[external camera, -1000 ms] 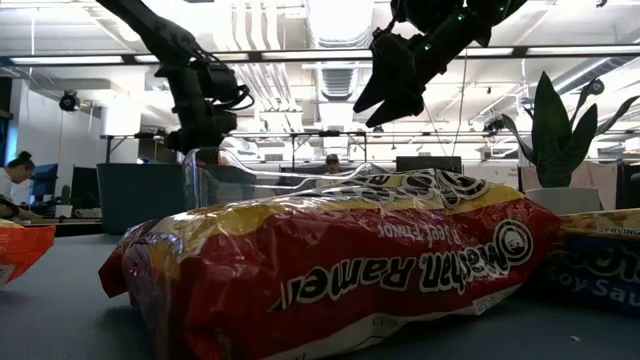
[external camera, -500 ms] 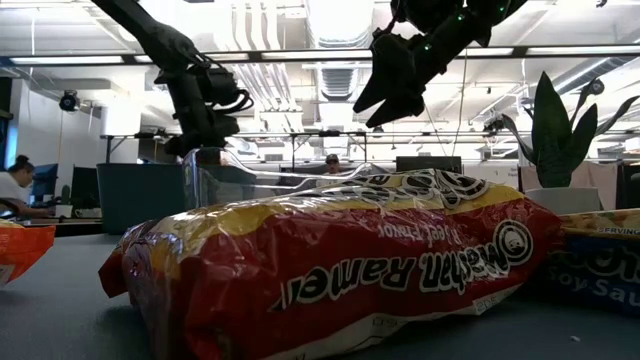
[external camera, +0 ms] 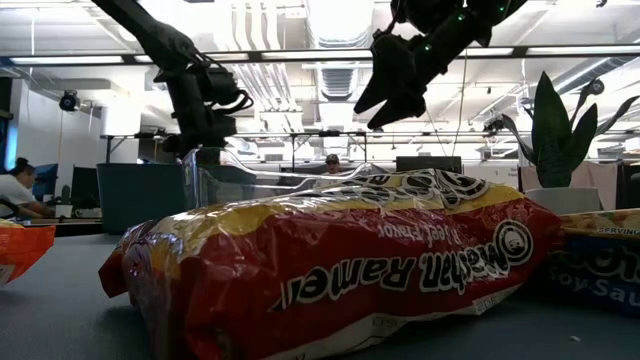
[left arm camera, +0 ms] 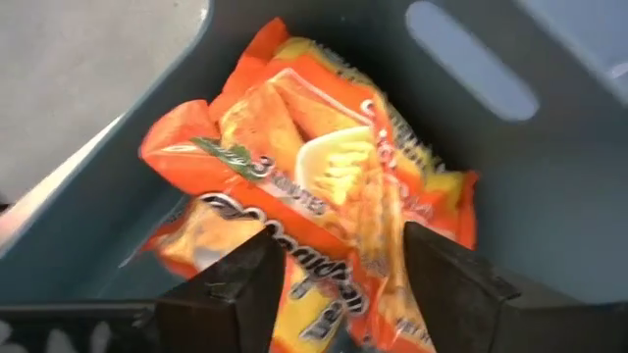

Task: Sort Maruchan noodles
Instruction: Put the orange noodle pack into the blue bin

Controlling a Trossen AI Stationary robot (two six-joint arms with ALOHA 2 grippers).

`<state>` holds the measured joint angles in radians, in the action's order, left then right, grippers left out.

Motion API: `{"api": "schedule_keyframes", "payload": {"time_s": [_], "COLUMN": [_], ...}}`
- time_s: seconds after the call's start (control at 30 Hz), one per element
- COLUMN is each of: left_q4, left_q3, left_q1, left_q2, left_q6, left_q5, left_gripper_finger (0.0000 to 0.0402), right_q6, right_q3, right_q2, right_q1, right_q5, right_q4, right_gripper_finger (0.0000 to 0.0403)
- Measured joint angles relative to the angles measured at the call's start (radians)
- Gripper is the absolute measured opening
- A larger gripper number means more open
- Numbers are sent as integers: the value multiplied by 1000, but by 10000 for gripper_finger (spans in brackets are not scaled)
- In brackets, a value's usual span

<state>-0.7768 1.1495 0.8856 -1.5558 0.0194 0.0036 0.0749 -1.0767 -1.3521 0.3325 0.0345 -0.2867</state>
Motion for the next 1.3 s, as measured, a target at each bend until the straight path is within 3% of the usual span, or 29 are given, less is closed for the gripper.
{"api": "schedule_keyframes", "payload": {"time_s": [0.23, 0.43, 0.57, 0.77, 0.93, 1.0, 1.13, 1.3], "left_q4": [-177, -208, 10, 181, 210, 207, 218, 227], "left_q3": [84, 115, 59, -77, -169, -186, -194, -196], "left_q1": [0, -2, -6, -5, -6, -3, -8, -7], "left_q2": [17, 80, 135, 122, 106, 106, 107, 101], "left_q6": [51, 77, 104, 106, 99, 99, 92, 93], "left_q5": [-88, -88, 15, -5, -293, -327, -264, -96], "left_gripper_finger": [221, 219, 212, 185, 152, 141, 124, 114], "right_q6": [72, 166, 210, 248, 267, 267, 267, 266], "right_q3": [-3, -3, -3, -2, -2, -1, -1, -1], "right_q2": [13, 33, 50, 57, 57, 57, 57, 57], "right_q1": [-5, -55, -122, -224, -262, -266, -269, -269], "right_q5": [-1, 0, 0, -8, -11, -17, -59, -64], "right_q4": [-67, -115, -130, -124, -120, -119, -119, -114], "right_gripper_finger": [359, 359, 359, 359, 359, 359, 359, 359]}}
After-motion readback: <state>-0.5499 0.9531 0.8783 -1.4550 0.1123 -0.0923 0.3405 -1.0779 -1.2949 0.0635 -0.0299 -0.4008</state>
